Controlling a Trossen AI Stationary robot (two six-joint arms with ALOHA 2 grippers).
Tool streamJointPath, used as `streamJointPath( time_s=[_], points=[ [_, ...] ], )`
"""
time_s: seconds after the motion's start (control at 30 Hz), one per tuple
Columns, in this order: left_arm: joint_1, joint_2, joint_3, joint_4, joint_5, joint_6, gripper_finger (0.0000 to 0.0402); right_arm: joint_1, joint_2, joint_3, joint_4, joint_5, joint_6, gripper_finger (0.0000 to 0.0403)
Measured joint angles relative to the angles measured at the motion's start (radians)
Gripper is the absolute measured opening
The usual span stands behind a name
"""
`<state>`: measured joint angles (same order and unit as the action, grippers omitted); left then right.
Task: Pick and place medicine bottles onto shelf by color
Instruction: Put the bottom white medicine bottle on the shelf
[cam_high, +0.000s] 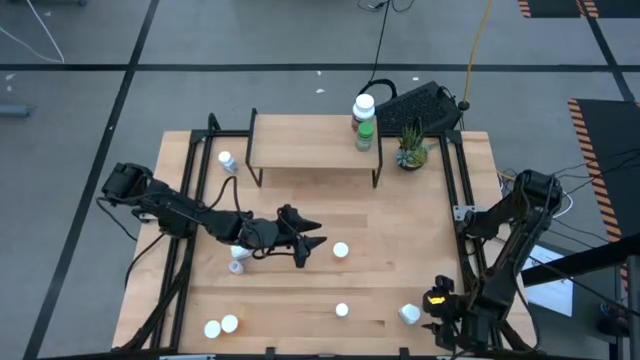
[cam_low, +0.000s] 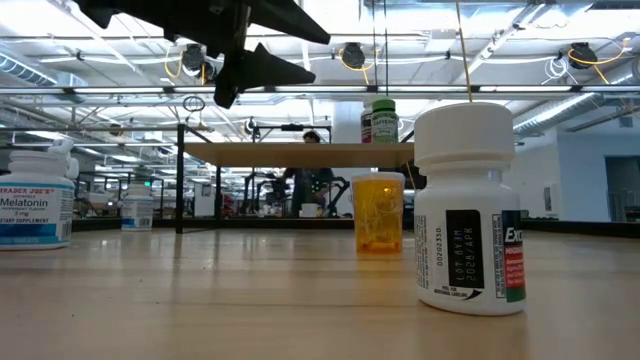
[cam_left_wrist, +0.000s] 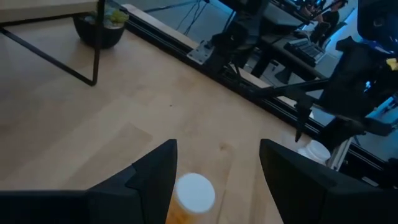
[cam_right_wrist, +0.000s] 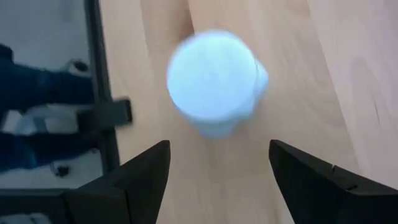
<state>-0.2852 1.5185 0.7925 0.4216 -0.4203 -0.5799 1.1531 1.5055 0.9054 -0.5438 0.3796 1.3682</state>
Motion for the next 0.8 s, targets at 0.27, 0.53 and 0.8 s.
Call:
streamJointPath(
  time_s=[0.27,0.53,0.8],
  points=[
    [0.021,0.000,0.000,-0.001,0.022,0.000,0.0232,-0.049,0.001,-0.013,0.011,0.069,-0.024,0.0269],
    [0.021,0.000,0.000,-0.001,0.031,-0.018,0.0232,-0.101,-0.022,-0.049,-0.107,0.070,-0.080,0.0257],
    [0.021,0.000,0.000,-0.003,0.031,-0.006,0.0232,-0.137,-0.169,-0.048,-0.416,0.110,-0.073,0.0250]
  ],
)
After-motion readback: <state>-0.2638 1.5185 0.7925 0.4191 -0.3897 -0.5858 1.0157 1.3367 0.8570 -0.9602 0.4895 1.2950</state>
